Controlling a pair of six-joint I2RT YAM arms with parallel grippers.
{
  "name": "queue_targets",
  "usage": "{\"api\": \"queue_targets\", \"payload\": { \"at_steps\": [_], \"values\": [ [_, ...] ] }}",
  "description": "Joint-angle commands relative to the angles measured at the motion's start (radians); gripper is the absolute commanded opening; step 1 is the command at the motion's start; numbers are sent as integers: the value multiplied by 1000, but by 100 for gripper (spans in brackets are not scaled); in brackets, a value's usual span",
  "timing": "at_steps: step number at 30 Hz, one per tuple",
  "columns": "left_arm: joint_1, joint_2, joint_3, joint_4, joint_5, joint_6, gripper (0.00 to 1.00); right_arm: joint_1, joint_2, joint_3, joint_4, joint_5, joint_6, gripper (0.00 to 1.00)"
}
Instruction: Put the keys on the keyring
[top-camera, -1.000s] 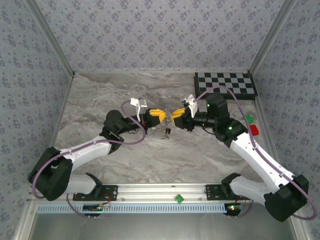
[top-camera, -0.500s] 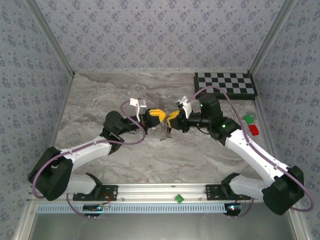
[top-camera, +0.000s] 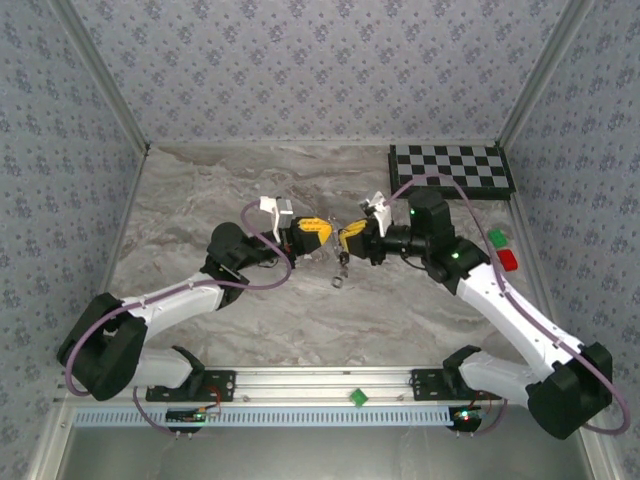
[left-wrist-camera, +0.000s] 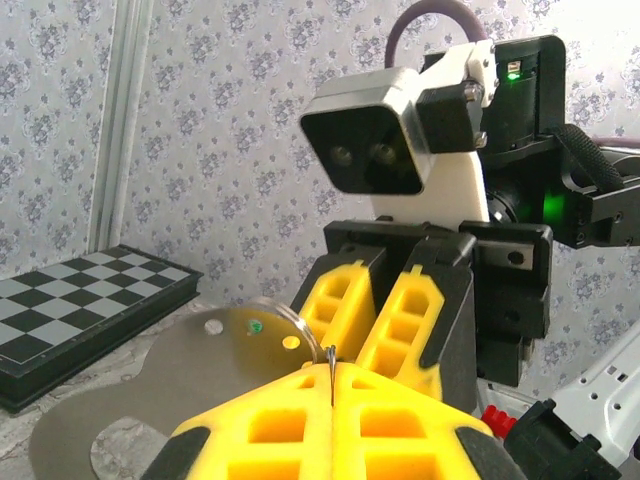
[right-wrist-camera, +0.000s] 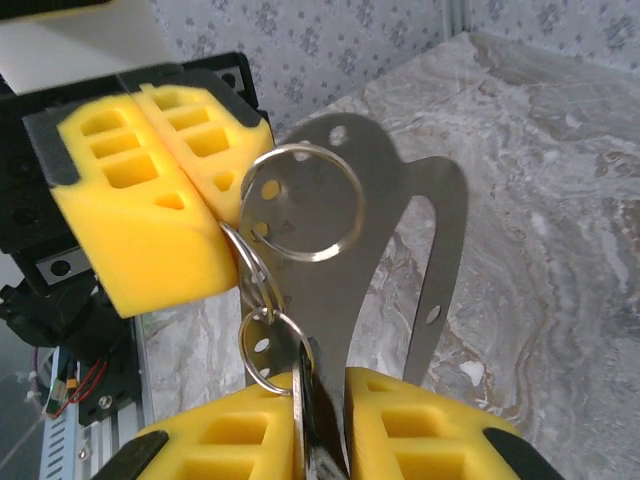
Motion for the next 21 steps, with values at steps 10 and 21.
{"api": "queue_targets", "payload": {
  "at_steps": [10,21],
  "values": [
    [-7,-28,2,65,9,6,0,-18,21,11,63,-102,43,0],
    [-15,-15,6,95,39,-14,0,-7,94,78,-76,-147,-27,0]
  ]
}}
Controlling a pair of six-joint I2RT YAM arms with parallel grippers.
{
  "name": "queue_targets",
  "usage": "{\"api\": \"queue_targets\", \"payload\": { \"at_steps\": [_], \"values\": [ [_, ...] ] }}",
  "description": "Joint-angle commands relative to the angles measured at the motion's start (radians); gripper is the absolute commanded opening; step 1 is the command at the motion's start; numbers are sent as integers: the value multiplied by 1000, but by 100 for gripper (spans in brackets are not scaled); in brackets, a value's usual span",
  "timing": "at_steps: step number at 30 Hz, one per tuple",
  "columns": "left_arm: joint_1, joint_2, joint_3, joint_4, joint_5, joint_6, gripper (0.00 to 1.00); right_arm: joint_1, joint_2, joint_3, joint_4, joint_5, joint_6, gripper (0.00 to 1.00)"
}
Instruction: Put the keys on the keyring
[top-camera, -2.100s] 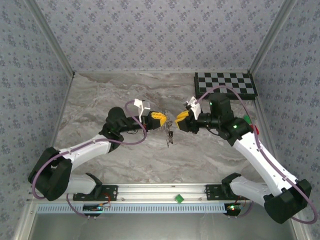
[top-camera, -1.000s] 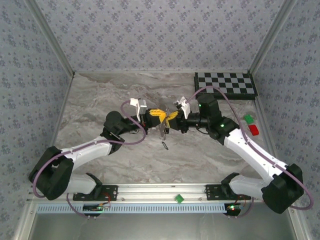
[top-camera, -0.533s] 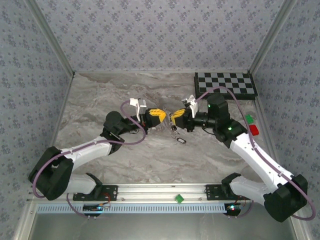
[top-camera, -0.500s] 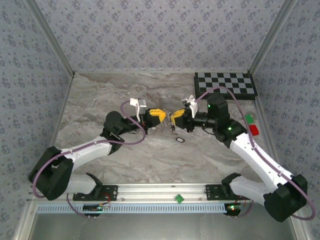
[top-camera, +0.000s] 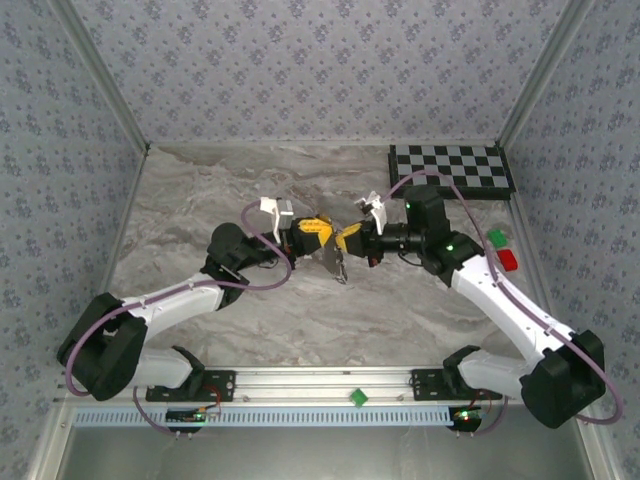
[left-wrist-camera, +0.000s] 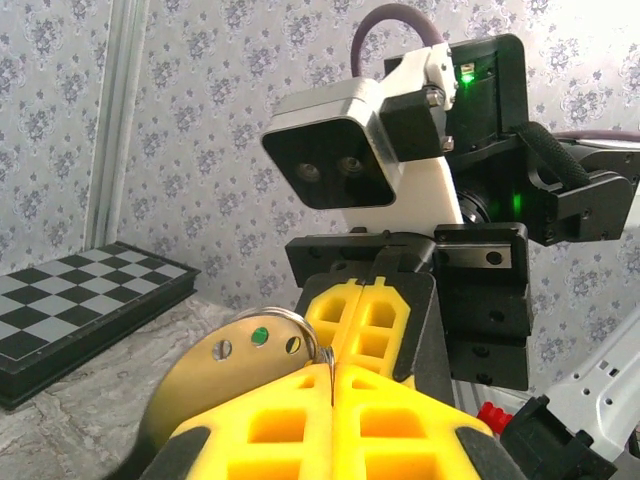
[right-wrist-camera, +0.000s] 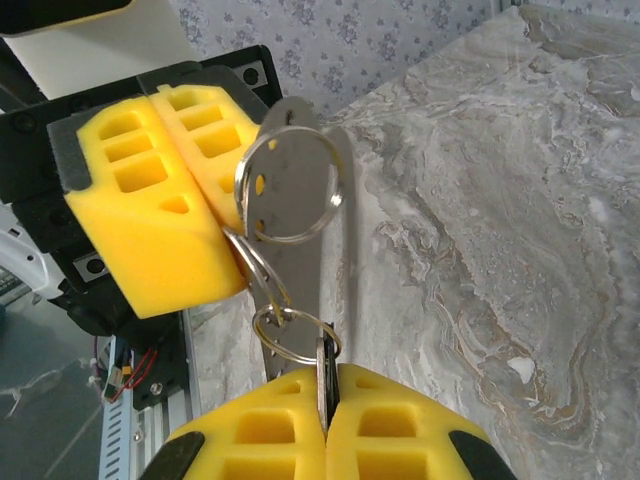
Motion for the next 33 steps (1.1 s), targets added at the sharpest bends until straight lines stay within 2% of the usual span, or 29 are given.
{"api": "queue_targets", "payload": {
  "at_steps": [1,7,16,17,19,22,26,33],
  "values": [
    [-14,-14,13,98,33,-10,0,6,21,51,-65,-36,-42,0],
    [-21,-6,14,106,43,-10,0,22,80,116,-174,-49,-98,0],
    [-21,-10,6,113,26,-7,0,24,81,109,-207,-43,-115,1],
    [-21,-8,5,114,24,-7,0,25,80,109,-214,-43,-118,4],
    [-22,-3,6,113,26,-5,0,25,76,109,-223,-35,-122,18],
    [-21,-5,6,95,23,8,0,23,54,104,-220,-21,-119,19],
    [-19,-16,3,70,13,29,0,11,7,81,-197,-17,-102,15],
    [-20,-10,8,73,19,27,0,-16,-42,63,-189,-25,-83,20]
  ]
}}
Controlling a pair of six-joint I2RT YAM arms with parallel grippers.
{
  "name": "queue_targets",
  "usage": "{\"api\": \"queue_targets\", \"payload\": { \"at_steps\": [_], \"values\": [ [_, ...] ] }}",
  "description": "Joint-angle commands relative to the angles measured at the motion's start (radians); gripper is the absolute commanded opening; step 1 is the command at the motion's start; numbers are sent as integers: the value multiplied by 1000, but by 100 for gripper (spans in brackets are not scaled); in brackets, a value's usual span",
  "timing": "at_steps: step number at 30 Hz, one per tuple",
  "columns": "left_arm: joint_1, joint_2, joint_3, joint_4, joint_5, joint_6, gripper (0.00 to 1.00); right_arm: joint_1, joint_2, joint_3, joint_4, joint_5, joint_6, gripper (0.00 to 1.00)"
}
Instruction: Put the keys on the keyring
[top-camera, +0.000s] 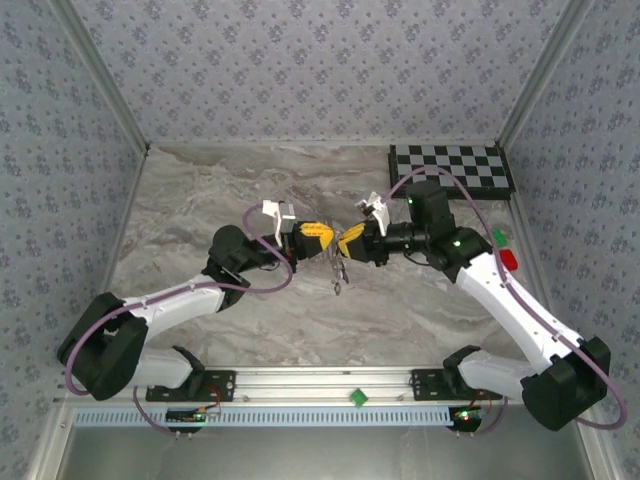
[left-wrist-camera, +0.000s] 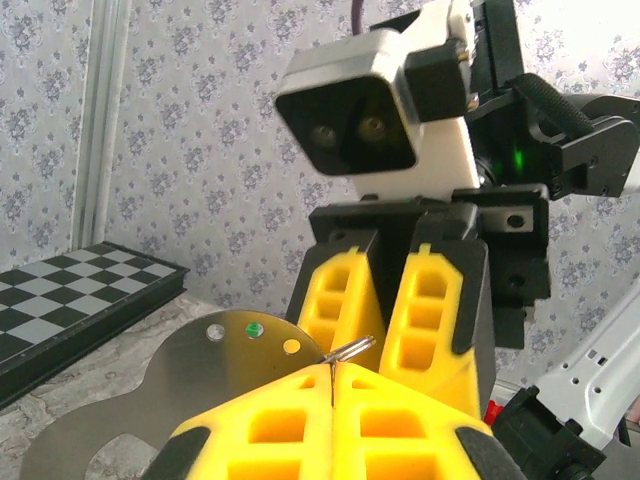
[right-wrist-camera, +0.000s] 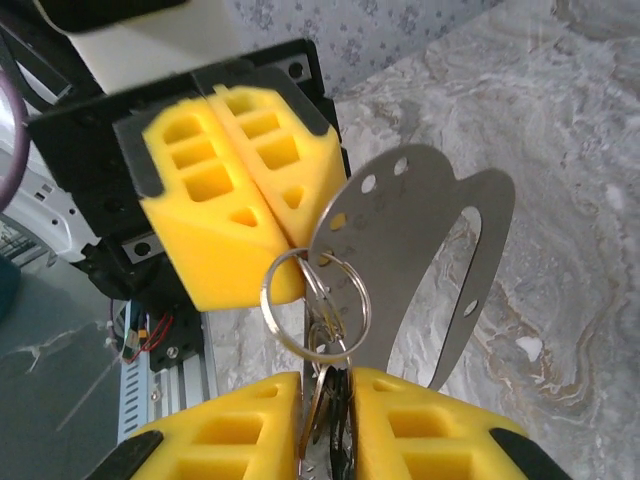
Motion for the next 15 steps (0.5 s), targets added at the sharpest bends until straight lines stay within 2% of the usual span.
{"api": "queue_targets", "payload": {
  "at_steps": [1,3,6,15],
  "values": [
    [-6,-10,19,59,14,12,0,-11,-20,-21,3,2,22,23],
    [-7,-10,19,60,17,12,0,-15,-25,-32,31,12,38,22],
    [-5,-13,18,58,20,12,0,-19,-23,-43,76,19,61,14],
    [-5,-10,22,58,32,10,0,-26,-7,-44,144,4,104,12]
  ]
}}
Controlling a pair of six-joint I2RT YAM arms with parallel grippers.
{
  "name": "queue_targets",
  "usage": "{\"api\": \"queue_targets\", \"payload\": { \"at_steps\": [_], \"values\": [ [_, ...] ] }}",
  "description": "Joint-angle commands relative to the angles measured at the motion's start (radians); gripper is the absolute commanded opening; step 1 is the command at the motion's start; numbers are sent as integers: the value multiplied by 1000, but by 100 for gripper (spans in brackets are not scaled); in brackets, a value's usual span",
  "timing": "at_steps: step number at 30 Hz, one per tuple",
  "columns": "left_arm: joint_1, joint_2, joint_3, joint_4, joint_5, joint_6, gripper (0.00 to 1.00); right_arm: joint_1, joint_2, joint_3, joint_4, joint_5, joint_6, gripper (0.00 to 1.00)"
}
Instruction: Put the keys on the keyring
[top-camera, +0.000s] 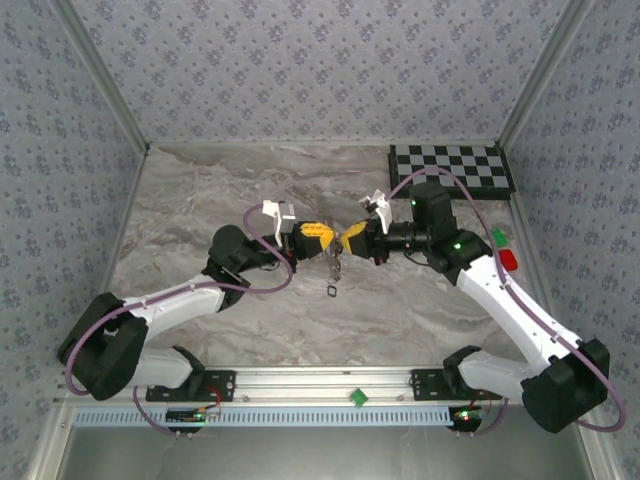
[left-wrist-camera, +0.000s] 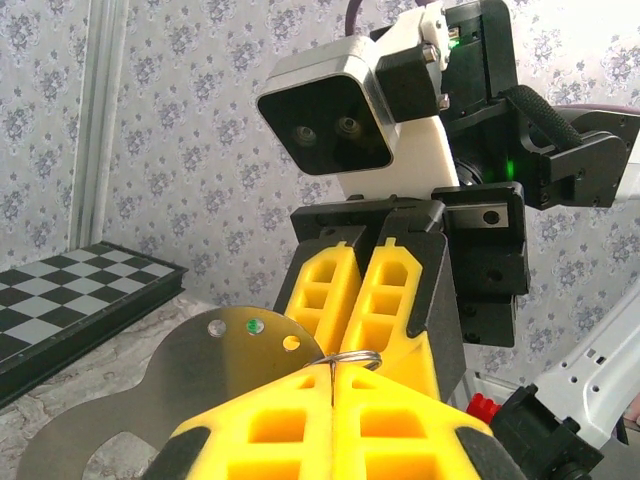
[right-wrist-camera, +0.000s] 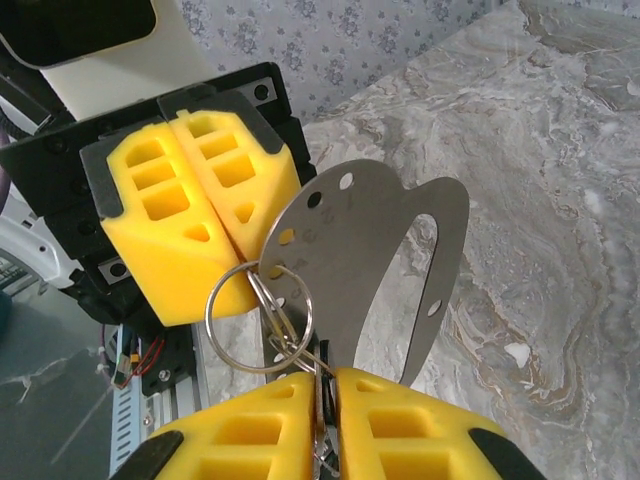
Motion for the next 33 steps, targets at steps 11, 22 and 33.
{"api": "queue_targets", "payload": {
  "at_steps": [11,22,33],
  "values": [
    [-7,-26,22,61,27,6,0,10,51,16,-38,-57,-16,0],
    [-9,-4,25,70,36,1,0,34,57,35,-61,-28,-42,0],
    [-7,-4,22,44,16,18,0,-39,-93,-62,53,73,32,30]
  ]
}}
